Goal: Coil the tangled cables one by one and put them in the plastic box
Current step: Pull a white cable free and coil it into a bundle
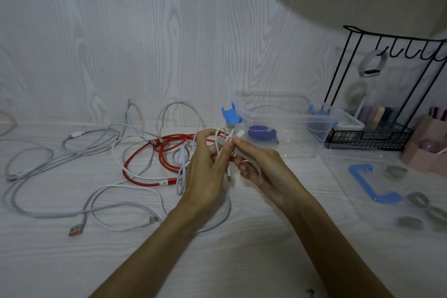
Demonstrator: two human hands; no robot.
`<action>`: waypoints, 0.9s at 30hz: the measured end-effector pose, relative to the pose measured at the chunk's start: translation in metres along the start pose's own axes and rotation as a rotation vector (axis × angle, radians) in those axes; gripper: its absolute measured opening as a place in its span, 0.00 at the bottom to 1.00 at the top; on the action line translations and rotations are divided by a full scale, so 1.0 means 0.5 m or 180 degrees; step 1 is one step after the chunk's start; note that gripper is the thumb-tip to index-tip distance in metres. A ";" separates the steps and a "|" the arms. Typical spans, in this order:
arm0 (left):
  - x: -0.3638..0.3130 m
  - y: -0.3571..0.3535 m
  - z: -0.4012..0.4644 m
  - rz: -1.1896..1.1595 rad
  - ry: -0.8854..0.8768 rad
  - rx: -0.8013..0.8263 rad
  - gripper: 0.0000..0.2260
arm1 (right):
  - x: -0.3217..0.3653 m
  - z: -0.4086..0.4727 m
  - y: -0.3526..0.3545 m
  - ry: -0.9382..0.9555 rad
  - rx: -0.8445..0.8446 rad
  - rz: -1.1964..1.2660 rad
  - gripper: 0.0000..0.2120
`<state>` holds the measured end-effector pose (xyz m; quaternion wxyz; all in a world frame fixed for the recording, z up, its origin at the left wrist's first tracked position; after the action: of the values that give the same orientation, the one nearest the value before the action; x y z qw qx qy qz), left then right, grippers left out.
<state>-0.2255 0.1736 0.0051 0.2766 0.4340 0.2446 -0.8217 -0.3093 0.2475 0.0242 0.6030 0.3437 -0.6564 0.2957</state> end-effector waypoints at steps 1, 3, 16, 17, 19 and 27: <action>-0.001 0.000 0.000 -0.0017 -0.0031 -0.0025 0.05 | 0.000 -0.001 -0.001 -0.0038 0.0021 0.0090 0.12; -0.009 0.000 -0.001 0.0207 -0.0288 -0.0045 0.03 | 0.001 -0.002 -0.001 -0.0068 0.0057 0.0182 0.12; 0.005 0.015 -0.002 0.1713 -0.0791 0.0178 0.11 | 0.001 0.008 0.017 0.0093 -0.0196 -0.0089 0.06; 0.006 0.014 -0.002 0.1776 -0.0731 0.0276 0.13 | 0.000 0.009 0.019 0.0098 -0.0255 -0.0134 0.06; 0.007 0.011 -0.003 0.1916 -0.0693 0.0450 0.15 | -0.004 0.010 0.019 0.0122 -0.0378 -0.0172 0.06; -0.011 0.005 0.012 0.2132 -0.0767 0.0264 0.14 | -0.017 0.016 0.004 0.0146 -0.0673 0.0044 0.10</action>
<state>-0.2246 0.1692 0.0121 0.5397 0.4010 0.0208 -0.7399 -0.3154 0.2431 0.0147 0.6487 0.2667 -0.6723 0.2367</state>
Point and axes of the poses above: each hand's wrist, its own z-axis towards the middle knuckle, its own y-axis out of the back of the hand, x = y × z, the point moved 3 cm from there along z, towards the middle knuckle, and after that the axes turned 11 degrees about -z, right-handed, at the moved point
